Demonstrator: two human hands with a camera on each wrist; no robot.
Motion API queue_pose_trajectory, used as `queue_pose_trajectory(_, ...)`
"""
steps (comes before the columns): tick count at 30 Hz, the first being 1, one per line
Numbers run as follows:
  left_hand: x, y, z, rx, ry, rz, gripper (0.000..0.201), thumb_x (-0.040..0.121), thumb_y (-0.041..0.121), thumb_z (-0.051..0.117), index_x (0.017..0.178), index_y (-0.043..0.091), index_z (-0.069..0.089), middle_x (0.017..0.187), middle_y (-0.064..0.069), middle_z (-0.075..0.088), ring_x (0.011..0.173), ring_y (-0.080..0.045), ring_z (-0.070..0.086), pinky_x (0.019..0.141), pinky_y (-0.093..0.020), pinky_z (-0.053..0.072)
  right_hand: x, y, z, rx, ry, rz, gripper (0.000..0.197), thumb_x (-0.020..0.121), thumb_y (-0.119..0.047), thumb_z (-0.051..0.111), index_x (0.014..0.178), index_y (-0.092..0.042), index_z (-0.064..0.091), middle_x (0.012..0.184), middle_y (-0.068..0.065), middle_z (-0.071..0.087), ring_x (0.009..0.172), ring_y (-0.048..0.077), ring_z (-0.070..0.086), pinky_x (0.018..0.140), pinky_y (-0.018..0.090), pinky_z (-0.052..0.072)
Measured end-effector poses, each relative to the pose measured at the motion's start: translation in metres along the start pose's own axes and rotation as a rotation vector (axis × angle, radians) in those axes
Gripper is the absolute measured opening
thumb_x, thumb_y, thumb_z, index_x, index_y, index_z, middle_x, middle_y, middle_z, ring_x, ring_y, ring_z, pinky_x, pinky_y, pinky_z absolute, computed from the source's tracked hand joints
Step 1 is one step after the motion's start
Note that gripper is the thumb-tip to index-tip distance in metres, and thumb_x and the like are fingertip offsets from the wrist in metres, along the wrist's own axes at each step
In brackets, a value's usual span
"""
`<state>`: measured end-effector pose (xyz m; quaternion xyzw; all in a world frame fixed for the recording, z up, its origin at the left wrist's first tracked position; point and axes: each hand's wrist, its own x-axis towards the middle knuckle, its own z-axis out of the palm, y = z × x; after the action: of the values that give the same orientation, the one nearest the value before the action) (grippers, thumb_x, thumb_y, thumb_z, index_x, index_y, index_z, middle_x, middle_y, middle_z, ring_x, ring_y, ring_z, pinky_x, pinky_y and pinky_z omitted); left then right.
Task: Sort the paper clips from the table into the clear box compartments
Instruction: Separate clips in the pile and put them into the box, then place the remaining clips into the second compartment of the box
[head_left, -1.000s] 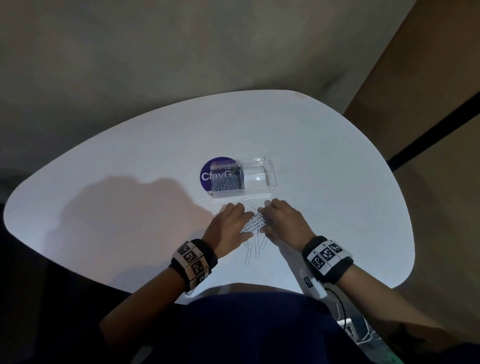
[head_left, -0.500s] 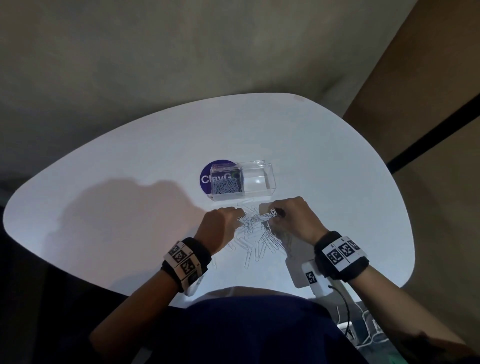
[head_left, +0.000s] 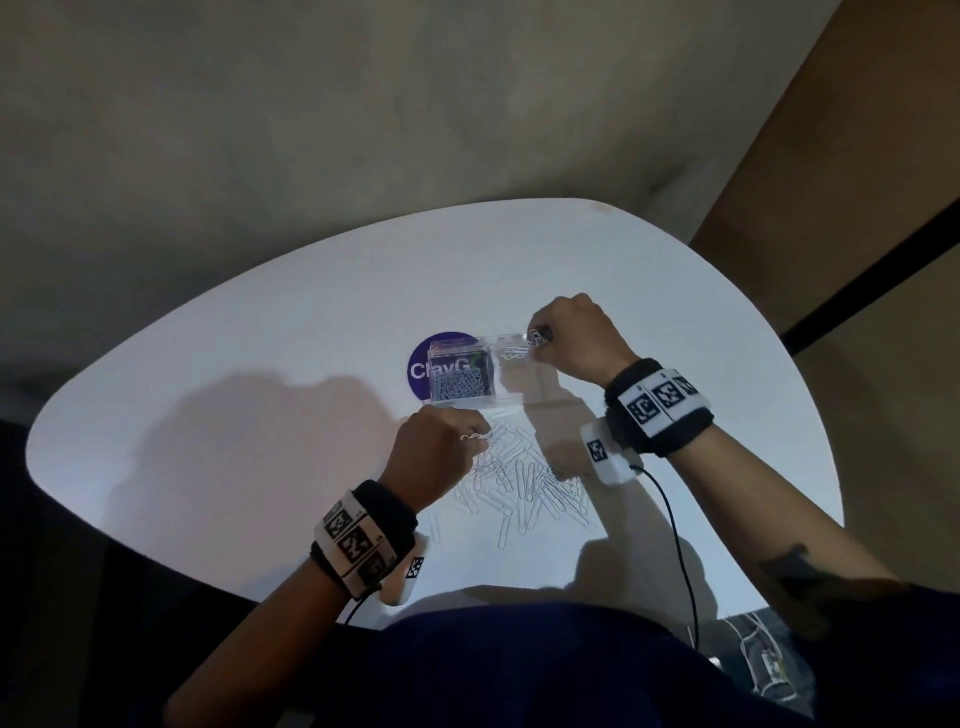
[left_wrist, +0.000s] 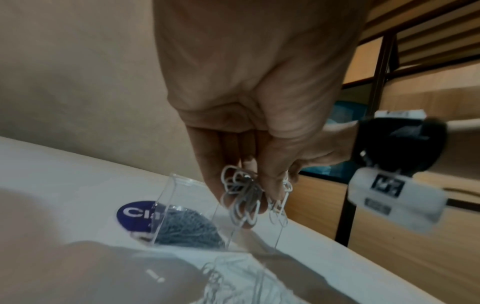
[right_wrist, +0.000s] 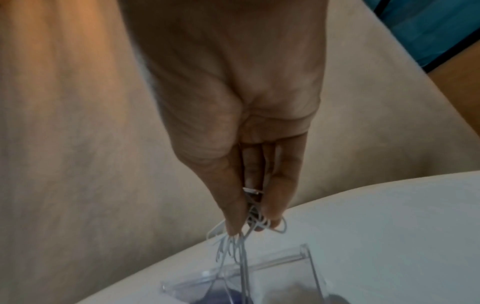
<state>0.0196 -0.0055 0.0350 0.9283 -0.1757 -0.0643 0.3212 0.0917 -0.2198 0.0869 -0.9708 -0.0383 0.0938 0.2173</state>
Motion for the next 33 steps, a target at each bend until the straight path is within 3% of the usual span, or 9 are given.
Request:
queue_pose_trajectory(4,0.01,0.004,-0.009,-0.079,0.044,-0.01,0.007,0.076,0.017,0.076,0.083,0.016,0.076,0.079,0.001,0.075,0.061,-0.003,0.057,0.063,-0.02,0.045,0.018,-0.004,0.025,-0.076,-0.058,0.016,0.014,0.079,-0.004,0.063,0.084,-0.016,0.069,0.092,0.012,0.064,0.087,0.031,0.06,0.065,0.029,0.04)
queue_pose_trajectory(8,0.029,0.005,-0.013,-0.114,0.038,-0.025,0.006,0.076,0.02,0.071,0.08,0.018,0.074,0.068,0.009,0.069,0.061,-0.006,0.062,0.064,-0.03,0.054,0.019,0.004,0.039,-0.062,-0.136,0.001,0.024,0.078,-0.004,0.068,0.099,-0.015,0.072,0.108,0.009,0.068,0.1,0.028,0.061,0.076,0.03,0.046)
queue_pose_trajectory(11,0.05,0.012,-0.014,-0.119,0.013,-0.051,0.005,0.079,0.018,0.072,0.083,0.015,0.074,0.065,0.012,0.063,0.067,-0.008,0.063,0.07,-0.028,0.052,0.012,0.012,0.035,0.054,-0.058,-0.002,0.025,0.081,0.002,0.061,0.096,-0.011,0.076,0.101,0.007,0.073,0.1,0.027,0.063,0.083,0.033,0.051)
queue_pose_trajectory(14,0.075,0.02,-0.008,-0.017,0.007,-0.075,0.012,0.083,0.019,0.069,0.093,0.017,0.075,0.088,0.004,0.073,0.084,-0.011,0.065,0.075,-0.021,0.045,-0.002,0.024,0.027,0.128,0.096,0.061,0.022,0.083,-0.004,0.058,0.088,-0.016,0.076,0.091,0.003,0.076,0.093,0.027,0.066,0.081,0.038,0.055)
queue_pose_trajectory(17,0.097,0.029,0.002,0.118,-0.041,-0.053,0.016,0.087,0.02,0.065,0.101,0.019,0.073,0.099,-0.004,0.073,0.094,-0.023,0.065,0.081,-0.033,0.051,-0.024,0.035,0.021,0.158,0.166,0.108,0.013,0.085,-0.017,0.062,0.083,-0.022,0.075,0.084,-0.001,0.075,0.086,0.024,0.067,0.076,0.038,0.055)
queue_pose_trajectory(20,0.113,0.036,0.015,0.284,-0.152,0.043,0.018,0.089,0.02,0.063,0.105,0.02,0.07,0.102,-0.009,0.07,0.094,-0.028,0.064,0.077,-0.034,0.048,-0.049,0.044,0.02,0.204,0.176,0.112,0.012,0.084,-0.018,0.064,0.082,-0.022,0.075,0.08,-0.003,0.075,0.08,0.021,0.068,0.073,0.036,0.055)
queue_pose_trajectory(23,0.119,0.04,0.026,0.402,-0.247,0.114,0.022,0.088,0.018,0.064,0.11,0.017,0.069,0.103,-0.012,0.069,0.094,-0.031,0.064,0.075,-0.035,0.048,-0.067,0.051,0.028,0.182,0.099,0.152,0.012,0.082,-0.017,0.065,0.082,-0.024,0.074,0.079,-0.006,0.074,0.078,0.018,0.067,0.072,0.034,0.055)
queue_pose_trajectory(28,0.119,0.039,0.033,0.206,-0.26,0.071,0.023,0.085,0.02,0.066,0.107,0.014,0.069,0.102,-0.01,0.071,0.094,-0.028,0.065,0.08,-0.036,0.052,-0.088,0.057,0.048,0.099,-0.114,0.146,0.014,0.078,-0.023,0.068,0.092,-0.024,0.068,0.091,-0.006,0.069,0.085,0.019,0.064,0.072,0.032,0.052)
queue_pose_trajectory(33,0.09,0.033,0.005,0.231,-0.059,0.074,0.021,0.092,0.019,0.048,0.094,0.022,0.069,0.088,-0.001,0.072,0.082,-0.025,0.065,0.069,-0.035,0.051,-0.094,0.063,0.085,-0.307,-0.378,0.048,0.049,0.066,-0.048,0.068,0.097,-0.028,0.037,0.09,-0.008,0.031,0.086,0.018,0.045,0.051,0.027,0.028)
